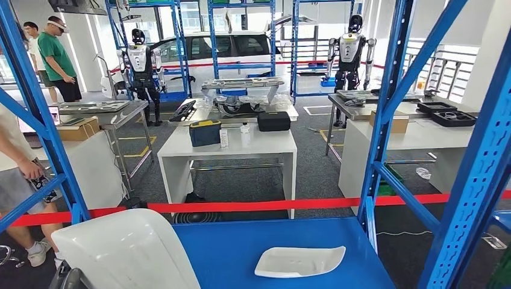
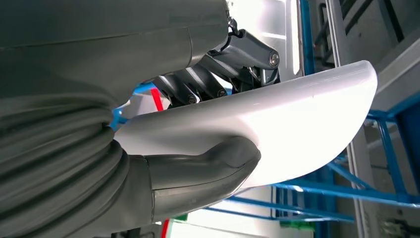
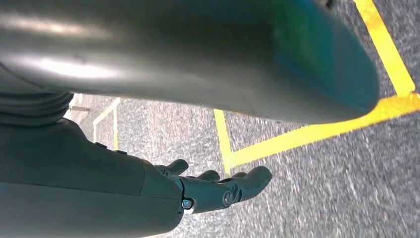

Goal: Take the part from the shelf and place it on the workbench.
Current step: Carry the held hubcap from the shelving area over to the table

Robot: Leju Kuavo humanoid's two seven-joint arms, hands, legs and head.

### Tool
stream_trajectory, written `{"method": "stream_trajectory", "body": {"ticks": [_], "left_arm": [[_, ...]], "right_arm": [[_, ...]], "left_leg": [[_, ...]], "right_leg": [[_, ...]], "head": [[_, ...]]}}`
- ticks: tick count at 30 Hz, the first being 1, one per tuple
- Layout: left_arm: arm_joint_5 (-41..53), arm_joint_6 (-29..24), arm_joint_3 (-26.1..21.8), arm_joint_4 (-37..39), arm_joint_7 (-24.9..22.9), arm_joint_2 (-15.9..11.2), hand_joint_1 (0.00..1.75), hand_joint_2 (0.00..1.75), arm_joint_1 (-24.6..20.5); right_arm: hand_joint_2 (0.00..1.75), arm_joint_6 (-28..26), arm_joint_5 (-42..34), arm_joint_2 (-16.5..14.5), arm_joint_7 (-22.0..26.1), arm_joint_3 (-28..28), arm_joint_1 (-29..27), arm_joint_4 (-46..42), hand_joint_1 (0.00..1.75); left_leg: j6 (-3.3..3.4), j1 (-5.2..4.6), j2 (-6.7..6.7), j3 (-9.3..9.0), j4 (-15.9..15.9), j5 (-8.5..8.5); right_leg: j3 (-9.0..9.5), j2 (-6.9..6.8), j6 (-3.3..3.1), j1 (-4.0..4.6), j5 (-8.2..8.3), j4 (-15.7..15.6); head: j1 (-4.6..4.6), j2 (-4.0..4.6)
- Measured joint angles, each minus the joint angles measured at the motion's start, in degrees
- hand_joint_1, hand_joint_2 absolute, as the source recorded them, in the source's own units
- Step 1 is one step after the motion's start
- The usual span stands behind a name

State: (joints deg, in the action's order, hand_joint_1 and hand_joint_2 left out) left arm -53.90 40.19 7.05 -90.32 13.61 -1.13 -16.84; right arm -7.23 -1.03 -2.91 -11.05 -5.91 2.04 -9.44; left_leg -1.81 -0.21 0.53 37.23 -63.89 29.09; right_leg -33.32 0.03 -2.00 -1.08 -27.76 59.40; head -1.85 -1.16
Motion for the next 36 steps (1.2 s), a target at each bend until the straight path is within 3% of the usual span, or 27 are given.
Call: {"method": "stream_trajectory", "body": {"ticks": [2,3,4,5,8,9,12,13,15,17,18,19,20,22,24,25,28,29,31,33,34,35,36], "left_arm": [[-0.35,0.36,-0.14,0.01,-0.17,0.15,1.75,1.75,0.73],[-0.47,0.50,-0.18,0.03,-0.22,0.19,1.75,1.75,1.24],[-0.59,0.64,-0.19,0.05,-0.25,0.22,1.75,1.75,1.76],[-0.70,0.81,-0.19,0.07,-0.27,0.26,1.75,1.75,2.22],[-0.75,1.51,-0.19,0.04,-0.30,0.38,1.75,1.75,3.46],[-0.47,1.80,-0.24,-0.06,-0.04,0.40,1.75,1.75,4.01],[1.30,3.07,-1.10,-1.24,1.51,0.37,1.75,1.75,6.77],[1.88,3.45,-1.53,-1.86,1.88,0.35,1.75,1.75,7.73],[2.56,3.82,-2.27,-3.00,2.29,0.34,1.75,1.75,9.40],[2.90,3.92,-2.96,-3.93,2.48,0.34,1.75,1.75,11.17],[3.01,3.97,-3.30,-4.27,2.50,0.34,1.75,1.75,12.07],[3.07,4.03,-3.58,-4.52,2.51,0.34,1.75,1.75,12.85],[3.11,4.07,-3.82,-4.72,2.51,0.34,1.75,1.75,13.47],[3.07,4.11,-4.15,-4.97,2.50,0.34,1.75,1.75,14.28],[2.98,4.12,-4.32,-5.07,2.42,0.36,1.75,1.75,14.79],[2.89,4.12,-4.34,-5.06,2.39,0.40,1.75,1.75,14.97],[1.98,3.85,-4.35,-4.93,2.29,0.71,1.75,1.75,15.57],[1.56,3.69,-4.36,-4.88,2.38,0.82,1.75,1.75,15.87],[0.89,3.28,-4.44,-4.82,2.79,0.99,1.75,1.75,16.50],[0.68,2.42,-4.60,-4.81,3.06,1.31,1.75,1.75,17.12],[0.78,1.78,-4.77,-4.81,3.09,1.54,1.75,1.75,17.47],[0.89,1.21,-4.99,-4.82,3.06,1.79,1.75,1.75,17.84],[0.97,0.69,-5.22,-4.87,2.93,2.03,1.75,1.75,18.21]], "right_arm": [[0.00,-0.03,0.00,0.07,0.11,-0.04,-0.02,0.00,0.00],[0.00,-0.03,-0.01,0.08,0.13,-0.05,-0.04,0.00,0.00],[0.00,-0.03,-0.02,0.09,0.13,-0.08,-0.07,0.00,0.00],[0.00,-0.03,-0.02,0.09,0.12,-0.10,-0.09,0.00,0.00],[0.00,-0.03,-0.04,0.12,0.09,-0.25,-0.06,0.00,0.00],[0.00,-0.03,-0.03,0.13,0.19,-0.31,-0.05,0.00,0.00],[0.00,-0.02,0.53,0.17,1.10,-0.38,-0.13,0.00,0.00],[0.00,-0.02,0.91,0.20,1.40,-0.38,-0.19,0.00,0.00],[0.00,0.00,1.73,0.27,1.74,-0.34,-0.26,0.00,0.00],[0.00,0.03,2.44,0.37,1.91,-0.24,-0.19,0.00,0.00],[0.00,0.05,2.66,0.45,1.95,-0.19,-0.16,0.00,0.00],[0.00,0.07,2.79,0.56,1.96,-0.17,-0.15,0.00,0.00],[0.00,0.08,2.84,0.67,1.98,-0.16,-0.14,0.00,0.00],[0.00,0.08,2.83,0.82,2.01,-0.16,-0.05,0.00,0.00],[0.00,0.20,2.77,0.90,2.03,-0.16,0.11,-0.01,0.00],[0.00,0.35,2.76,0.92,1.93,-0.16,0.15,-0.01,0.00],[0.00,0.75,2.91,0.90,0.51,-0.12,0.09,0.00,0.00],[0.00,0.78,2.86,0.88,-0.24,-0.10,0.08,0.00,0.00],[0.00,0.80,2.43,0.87,-1.68,-0.08,0.00,0.00,0.00],[0.00,0.80,1.71,0.88,-2.51,-0.10,-0.15,0.00,0.00],[0.00,0.80,1.30,0.86,-2.49,-0.15,-0.21,0.00,0.00],[0.00,0.80,0.97,0.80,-2.19,-0.22,-0.23,0.00,0.00],[0.00,0.80,0.77,0.72,-1.74,-0.29,-0.24,0.00,0.00]], "left_leg": [[-0.66,0.32,-0.08,2.54,-7.38,4.31],[-0.87,0.47,-0.11,3.26,-10.10,5.44],[-1.00,0.60,-0.13,3.05,-10.99,5.54],[-1.04,0.71,-0.16,1.68,-9.51,4.62],[-0.71,0.76,-0.19,-5.95,2.17,1.15],[-0.42,0.61,-0.15,-7.36,4.62,0.70],[0.90,0.16,-0.17,-7.33,5.92,0.01],[1.45,0.19,-0.29,-7.12,6.16,-0.36],[2.50,0.36,-0.48,-6.39,6.50,-1.45],[2.96,0.18,-0.57,-5.11,6.41,-2.44],[3.02,0.07,-0.62,-4.37,6.31,-2.93],[3.03,-0.03,-0.66,-3.58,6.15,-3.40],[2.98,-0.09,-0.67,-2.79,5.95,-3.84],[2.74,-0.12,-0.62,-1.34,5.35,-4.63],[2.20,-0.18,-0.55,-0.47,4.84,-5.31],[1.86,-0.18,-0.55,-0.30,4.69,-5.63],[0.79,-0.11,-0.48,0.10,4.83,-6.45],[0.46,-0.06,-0.43,0.54,4.29,-5.56],[-0.18,0.20,-0.35,2.07,-0.19,-0.60],[-0.71,0.40,-0.37,3.50,-7.45,4.49],[-0.85,0.47,-0.38,3.51,-9.98,5.16],[-0.92,0.53,-0.38,2.72,-10.86,4.60],[-0.91,0.60,-0.38,0.94,-9.63,3.24]], "right_leg": [[-0.65,-0.09,-0.32,0.10,0.43,-0.01],[-0.98,-0.11,-0.34,0.14,0.67,0.00],[-1.31,-0.11,-0.27,0.16,0.94,0.01],[-1.61,-0.10,-0.16,0.16,1.20,0.02],[-2.14,-0.05,0.55,0.19,1.98,0.01],[-2.20,-0.03,0.92,0.19,2.25,-0.02],[-2.38,0.10,2.07,-0.04,3.05,-0.27],[-2.64,0.13,2.34,-0.11,2.60,0.07],[-4.08,0.14,2.59,-0.11,-0.94,3.53],[-6.38,0.13,2.66,0.00,-6.16,10.71],[-7.11,0.13,2.70,0.06,-7.74,13.97],[-6.97,0.13,2.67,0.12,-8.08,15.57],[-5.78,0.13,2.58,0.19,-7.35,15.08],[-0.52,0.12,2.24,0.30,-4.86,8.35],[3.93,0.15,1.89,0.59,-4.09,1.71],[4.80,0.17,1.68,0.72,-4.27,0.14],[3.97,0.08,0.71,0.79,-3.30,-0.55],[3.45,-0.01,0.32,0.70,-2.65,-0.76],[2.05,-0.20,-0.21,0.54,-1.24,-1.02],[0.41,-0.31,-0.30,0.58,0.06,-0.99],[-0.35,-0.38,-0.24,0.60,0.70,-0.95],[-1.17,-0.45,-0.16,0.60,1.35,-0.90],[-1.96,-0.48,-0.02,0.60,1.99,-0.84]], "head": [[-0.03,0.00],[-0.03,0.00],[-0.03,0.00],[-0.03,0.00],[-0.01,0.00],[0.00,0.00],[0.04,0.00],[0.06,0.00],[0.10,0.00],[0.15,0.00],[0.16,0.00],[0.16,0.00],[0.17,0.00],[0.17,0.00],[0.14,0.00],[0.10,0.00],[0.07,0.02],[0.06,0.03],[-0.02,0.05],[-0.10,0.05],[-0.11,0.05],[-0.13,0.05],[-0.13,0.05]]}}
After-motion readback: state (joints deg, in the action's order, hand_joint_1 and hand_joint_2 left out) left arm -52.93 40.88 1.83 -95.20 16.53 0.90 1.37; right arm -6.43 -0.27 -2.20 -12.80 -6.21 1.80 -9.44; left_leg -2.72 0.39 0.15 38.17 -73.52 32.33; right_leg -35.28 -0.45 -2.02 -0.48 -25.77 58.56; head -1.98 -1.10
